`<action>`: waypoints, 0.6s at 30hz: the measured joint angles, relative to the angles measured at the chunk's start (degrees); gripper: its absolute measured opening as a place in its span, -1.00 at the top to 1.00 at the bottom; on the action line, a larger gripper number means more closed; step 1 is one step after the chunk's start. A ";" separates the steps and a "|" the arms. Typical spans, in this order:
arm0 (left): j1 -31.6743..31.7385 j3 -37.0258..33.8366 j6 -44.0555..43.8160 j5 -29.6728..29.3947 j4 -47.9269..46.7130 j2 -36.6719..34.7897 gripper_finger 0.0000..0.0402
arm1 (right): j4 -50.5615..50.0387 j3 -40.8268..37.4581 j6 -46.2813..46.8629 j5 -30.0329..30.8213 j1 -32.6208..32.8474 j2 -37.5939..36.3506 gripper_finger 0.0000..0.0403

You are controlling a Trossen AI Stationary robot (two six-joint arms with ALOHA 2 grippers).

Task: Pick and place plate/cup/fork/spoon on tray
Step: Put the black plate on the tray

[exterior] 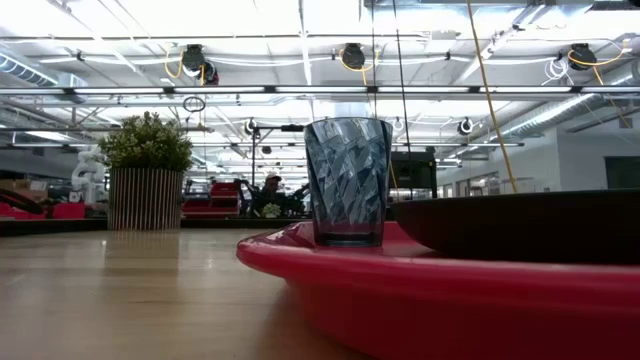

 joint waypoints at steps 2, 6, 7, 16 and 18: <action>0.22 0.00 0.12 0.02 -0.04 0.00 0.53 | -0.73 0.00 -1.45 2.37 -0.11 -1.63 0.38; 1.08 0.00 1.35 0.01 -0.11 0.00 0.53 | -3.72 0.02 -3.12 7.66 -0.61 -5.57 0.38; 1.38 0.00 2.17 0.00 -0.11 0.00 0.53 | -4.91 0.00 -3.24 9.05 -0.75 -6.52 0.38; 6.33 0.00 9.55 2.78 -2.96 0.00 0.53 | -15.63 0.00 -0.39 18.44 -5.49 -13.11 0.38; 7.84 0.00 9.46 3.54 -5.62 0.00 0.53 | -17.32 0.00 -0.44 19.18 -7.09 -13.80 0.38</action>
